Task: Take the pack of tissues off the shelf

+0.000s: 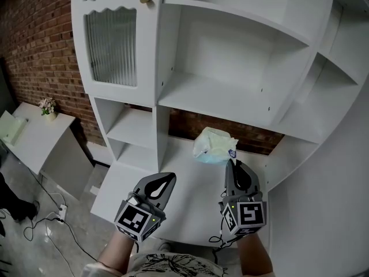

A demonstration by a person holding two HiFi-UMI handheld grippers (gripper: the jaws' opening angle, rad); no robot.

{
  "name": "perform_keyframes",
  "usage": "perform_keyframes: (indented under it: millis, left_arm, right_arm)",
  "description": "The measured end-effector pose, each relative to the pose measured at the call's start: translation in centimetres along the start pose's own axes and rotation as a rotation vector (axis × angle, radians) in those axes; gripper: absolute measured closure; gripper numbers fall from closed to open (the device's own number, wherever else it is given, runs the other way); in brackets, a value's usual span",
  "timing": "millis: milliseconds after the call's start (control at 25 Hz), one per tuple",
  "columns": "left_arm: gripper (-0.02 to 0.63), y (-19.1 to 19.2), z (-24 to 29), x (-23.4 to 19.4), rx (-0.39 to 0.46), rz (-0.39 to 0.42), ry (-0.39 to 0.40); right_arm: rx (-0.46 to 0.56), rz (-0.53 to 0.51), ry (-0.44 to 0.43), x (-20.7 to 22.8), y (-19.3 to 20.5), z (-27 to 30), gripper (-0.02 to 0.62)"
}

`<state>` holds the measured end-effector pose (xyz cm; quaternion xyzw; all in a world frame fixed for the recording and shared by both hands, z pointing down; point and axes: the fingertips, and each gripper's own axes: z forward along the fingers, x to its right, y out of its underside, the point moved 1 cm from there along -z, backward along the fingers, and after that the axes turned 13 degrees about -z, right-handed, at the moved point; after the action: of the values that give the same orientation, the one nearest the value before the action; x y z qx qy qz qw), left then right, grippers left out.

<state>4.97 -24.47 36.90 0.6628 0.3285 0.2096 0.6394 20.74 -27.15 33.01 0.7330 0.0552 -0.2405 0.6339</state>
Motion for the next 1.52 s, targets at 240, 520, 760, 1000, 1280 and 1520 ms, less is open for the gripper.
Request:
perform_keyframes:
  millis: [240,520,760,1000,1280,1520]
  left_arm:
    - [0.592,1.5,-0.9,1.5,-0.023,-0.012,-0.013]
    - [0.592,4.0,-1.7,2.3,-0.067,-0.037,-0.034]
    - [0.592,4.3,-1.3,3.0,-0.06,-0.062,-0.018]
    - [0.592,4.3,-0.8,2.6,-0.066,-0.056,-0.017]
    - [0.592,4.7,0.2,1.7,-0.082,-0.05,-0.023]
    - [0.592,5.0,1.1,0.5,-0.085,-0.066,-0.03]
  right_arm:
    - [-0.042,0.049,-0.071,-3.3,4.9,-3.7,0.583]
    - [-0.116,0.168,-0.066,-4.4,8.2,-7.2,0.583]
    - [-0.096,0.171,-0.071,-4.5,8.3,-7.5,0.584]
    - [-0.084,0.158,-0.083,-4.9,8.1,-6.7,0.584]
    - [-0.101,0.178,-0.081,-4.6,8.7,-5.2,0.586]
    - [-0.086,0.171,-0.085,-4.0,8.3,-3.9,0.586]
